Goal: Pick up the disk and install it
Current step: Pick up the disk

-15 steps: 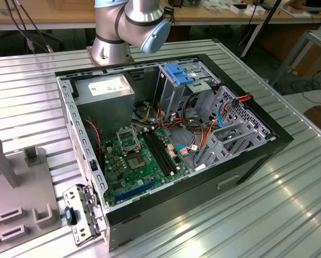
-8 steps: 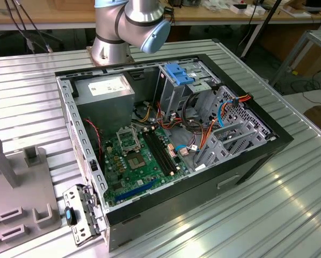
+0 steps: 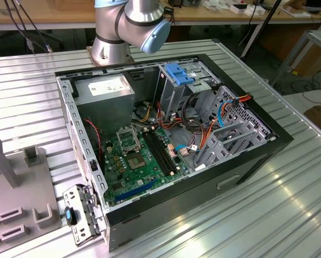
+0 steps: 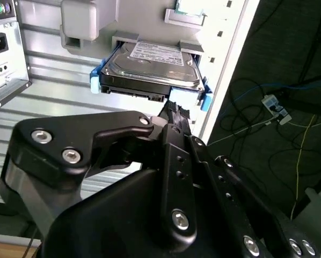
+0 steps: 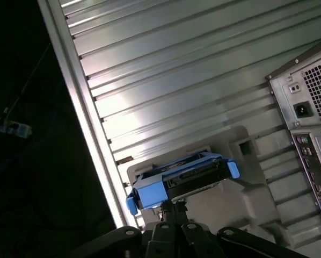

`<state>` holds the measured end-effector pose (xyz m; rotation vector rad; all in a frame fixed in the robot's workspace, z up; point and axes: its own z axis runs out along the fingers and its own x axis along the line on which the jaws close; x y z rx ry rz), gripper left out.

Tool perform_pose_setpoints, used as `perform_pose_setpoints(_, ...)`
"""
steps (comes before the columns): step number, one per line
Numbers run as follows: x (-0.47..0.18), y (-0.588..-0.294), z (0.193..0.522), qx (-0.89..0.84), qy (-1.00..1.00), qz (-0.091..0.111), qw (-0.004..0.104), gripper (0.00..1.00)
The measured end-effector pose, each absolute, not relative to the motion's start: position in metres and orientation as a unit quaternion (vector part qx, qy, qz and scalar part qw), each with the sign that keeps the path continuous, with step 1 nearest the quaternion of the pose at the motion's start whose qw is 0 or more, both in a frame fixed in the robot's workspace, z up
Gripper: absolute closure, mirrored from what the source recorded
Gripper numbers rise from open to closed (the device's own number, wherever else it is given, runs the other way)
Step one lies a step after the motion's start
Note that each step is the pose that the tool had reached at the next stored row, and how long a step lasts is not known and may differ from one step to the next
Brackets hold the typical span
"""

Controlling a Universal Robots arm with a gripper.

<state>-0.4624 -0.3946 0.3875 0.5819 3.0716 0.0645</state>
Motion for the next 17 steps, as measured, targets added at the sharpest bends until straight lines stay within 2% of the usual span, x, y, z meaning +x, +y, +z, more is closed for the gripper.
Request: perform_pose_setpoints(17, -0.4625, -0.3946, 0.3874, 0.308, 0.951, 0.02, 0.01, 0.89)
